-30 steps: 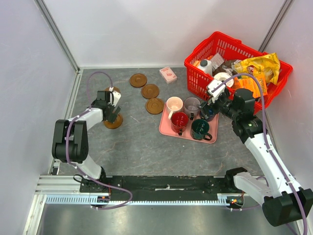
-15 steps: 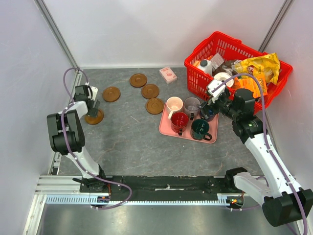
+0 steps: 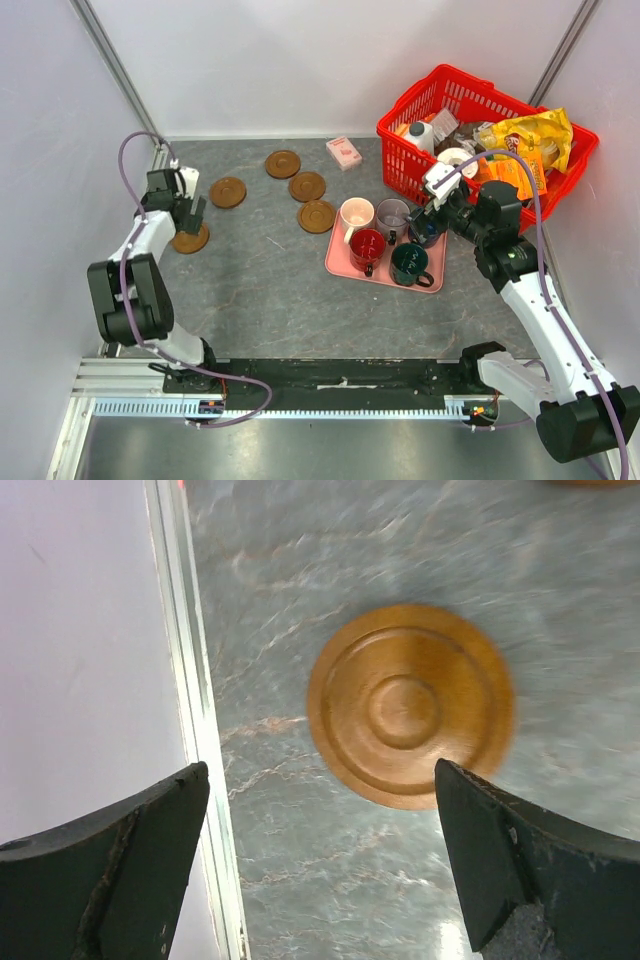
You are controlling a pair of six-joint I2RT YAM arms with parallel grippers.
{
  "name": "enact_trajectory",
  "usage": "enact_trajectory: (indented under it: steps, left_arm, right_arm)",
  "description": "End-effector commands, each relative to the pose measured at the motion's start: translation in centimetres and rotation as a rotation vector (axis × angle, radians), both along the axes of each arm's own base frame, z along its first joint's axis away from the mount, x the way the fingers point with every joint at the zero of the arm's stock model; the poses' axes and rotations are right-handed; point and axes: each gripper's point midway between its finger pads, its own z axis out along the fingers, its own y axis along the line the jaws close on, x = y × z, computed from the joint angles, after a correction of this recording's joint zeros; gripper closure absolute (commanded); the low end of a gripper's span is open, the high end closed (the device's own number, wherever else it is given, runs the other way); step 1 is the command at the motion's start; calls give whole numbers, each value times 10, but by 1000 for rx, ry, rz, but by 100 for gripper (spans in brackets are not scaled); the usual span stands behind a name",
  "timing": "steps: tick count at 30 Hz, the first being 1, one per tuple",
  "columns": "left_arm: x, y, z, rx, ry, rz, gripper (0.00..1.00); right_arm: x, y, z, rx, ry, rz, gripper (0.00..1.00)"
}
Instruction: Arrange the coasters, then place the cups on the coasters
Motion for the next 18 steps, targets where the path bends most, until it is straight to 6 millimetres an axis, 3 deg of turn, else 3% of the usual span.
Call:
enact_trajectory:
  steps: [1,6,9,12,18]
  left_arm:
    - [1,-59,28,-54,-80,-147,0]
    - [-11,-147,29,-57,-61,-402,0]
    - [-15,-186,29,-51,-55,-513,0]
    - [-3,-203,33,-45,-58,-537,0]
    - [31,-209,36,-30,-66,-485,0]
  right_arm:
    - [2,3,7,8,-28,11,2]
    - [2,2,8,12,-30,7,2]
    - [3,0,8,14,-29,1,2]
    - [2,-2,10,18,-31,-3,2]
    - [1,-5,14,29,-39,-8,2]
